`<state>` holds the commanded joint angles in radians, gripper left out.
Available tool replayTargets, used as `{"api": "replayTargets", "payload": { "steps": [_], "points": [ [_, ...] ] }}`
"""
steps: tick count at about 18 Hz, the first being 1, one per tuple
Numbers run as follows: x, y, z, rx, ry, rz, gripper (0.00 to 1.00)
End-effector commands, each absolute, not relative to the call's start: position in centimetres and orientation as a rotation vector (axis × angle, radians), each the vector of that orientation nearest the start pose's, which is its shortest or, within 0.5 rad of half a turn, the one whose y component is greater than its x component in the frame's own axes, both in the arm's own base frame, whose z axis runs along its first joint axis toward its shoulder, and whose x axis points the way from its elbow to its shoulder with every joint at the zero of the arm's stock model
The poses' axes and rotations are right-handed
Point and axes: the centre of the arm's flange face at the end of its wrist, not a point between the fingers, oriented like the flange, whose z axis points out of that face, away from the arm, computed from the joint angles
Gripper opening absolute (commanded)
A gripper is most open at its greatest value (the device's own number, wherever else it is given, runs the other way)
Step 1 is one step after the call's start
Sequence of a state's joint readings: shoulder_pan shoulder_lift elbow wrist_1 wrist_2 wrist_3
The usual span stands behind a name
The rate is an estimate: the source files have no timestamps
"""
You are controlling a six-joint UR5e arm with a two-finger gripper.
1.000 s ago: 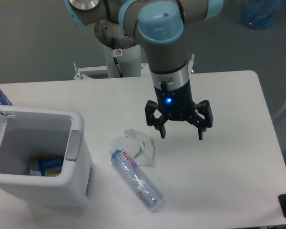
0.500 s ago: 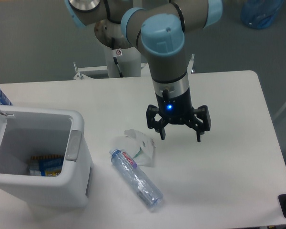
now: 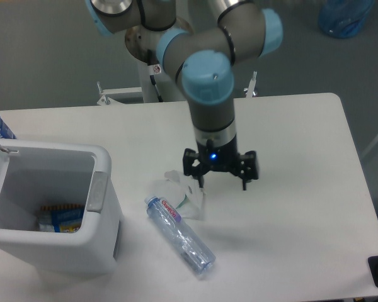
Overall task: Place the trash in the trash can
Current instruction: 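Move the open gripper down toward the crumpled white tissue, then close the gripper on the crumpled white tissue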
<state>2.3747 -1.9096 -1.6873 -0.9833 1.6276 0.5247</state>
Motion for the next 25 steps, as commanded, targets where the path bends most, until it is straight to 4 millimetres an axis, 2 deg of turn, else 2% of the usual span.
{"api": "replayTargets", "payload": {
  "steps": [5,9,12,14,17,18,19,20,25],
  "points": [
    [-32.9,52.8,25.4,-3.095,-0.502,0.113,1.0],
    [-32.2,51.7,23.7,-3.157,-0.504,0.155,1.0],
    [-32.2,51.8,22.2,-3.208,-0.496,0.209,1.0],
    [-32.1,51.8,22.5,-3.206,-0.493,0.209,0.88],
    [-32.1,51.8,22.5,-3.209,-0.493,0.217,0.56],
    [-32.2,51.9,22.8,-3.203,-0.493,0.22,0.38],
    [-32.2,52.1,23.4,-3.19,-0.493,0.215,0.13],
    [-32.4,52.0,24.0,-3.179,-0.49,0.217,0.0],
    [-32.4,51.4,26.3,-3.152,-0.481,0.25,0.0]
  ]
}}
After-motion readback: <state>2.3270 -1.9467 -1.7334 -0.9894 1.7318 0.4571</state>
